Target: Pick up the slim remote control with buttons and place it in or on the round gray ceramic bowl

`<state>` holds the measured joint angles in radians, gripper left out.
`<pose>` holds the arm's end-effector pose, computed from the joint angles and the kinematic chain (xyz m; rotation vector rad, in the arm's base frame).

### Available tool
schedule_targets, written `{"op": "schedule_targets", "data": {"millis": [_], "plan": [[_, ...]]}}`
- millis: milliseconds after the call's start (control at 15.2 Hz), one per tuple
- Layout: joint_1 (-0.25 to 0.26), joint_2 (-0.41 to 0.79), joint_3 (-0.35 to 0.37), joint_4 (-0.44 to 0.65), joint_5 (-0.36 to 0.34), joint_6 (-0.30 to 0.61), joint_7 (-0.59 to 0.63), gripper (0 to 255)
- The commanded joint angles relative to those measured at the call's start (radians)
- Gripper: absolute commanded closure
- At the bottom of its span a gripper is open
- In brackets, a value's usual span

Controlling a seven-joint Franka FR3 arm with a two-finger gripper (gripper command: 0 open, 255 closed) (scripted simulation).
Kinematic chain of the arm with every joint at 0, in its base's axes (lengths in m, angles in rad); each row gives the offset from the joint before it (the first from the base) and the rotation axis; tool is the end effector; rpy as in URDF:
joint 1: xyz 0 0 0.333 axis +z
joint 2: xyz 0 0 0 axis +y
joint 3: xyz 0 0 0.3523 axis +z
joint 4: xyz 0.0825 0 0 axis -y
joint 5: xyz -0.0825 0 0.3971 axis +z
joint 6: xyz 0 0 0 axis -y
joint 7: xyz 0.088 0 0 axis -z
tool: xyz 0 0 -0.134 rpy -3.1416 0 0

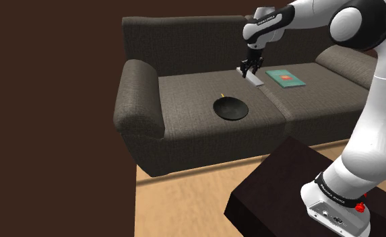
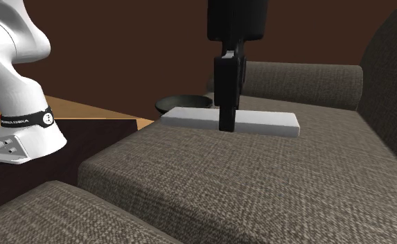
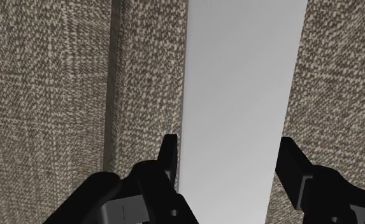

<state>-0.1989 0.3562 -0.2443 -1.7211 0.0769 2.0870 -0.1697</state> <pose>0.6195 -0.2717 0.3869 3.0850 -0.4586 0.0234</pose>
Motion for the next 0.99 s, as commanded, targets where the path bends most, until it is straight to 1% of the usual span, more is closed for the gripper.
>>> {"op": "schedule_targets", "data": {"millis": [0, 330, 594, 924], "plan": [[0.000, -0.008, -0.001, 0.014, -0.003, -0.022, 0.001, 255], [0.001, -0.027, -0.004, 0.051, -0.009, -0.077, 0.004, 255], [0.061, -0.138, 0.013, -0.099, -0.042, -0.035, 0.086, 255], [0.127, -0.259, 0.048, -0.253, -0.079, 0.000, 0.199, 255]]}}
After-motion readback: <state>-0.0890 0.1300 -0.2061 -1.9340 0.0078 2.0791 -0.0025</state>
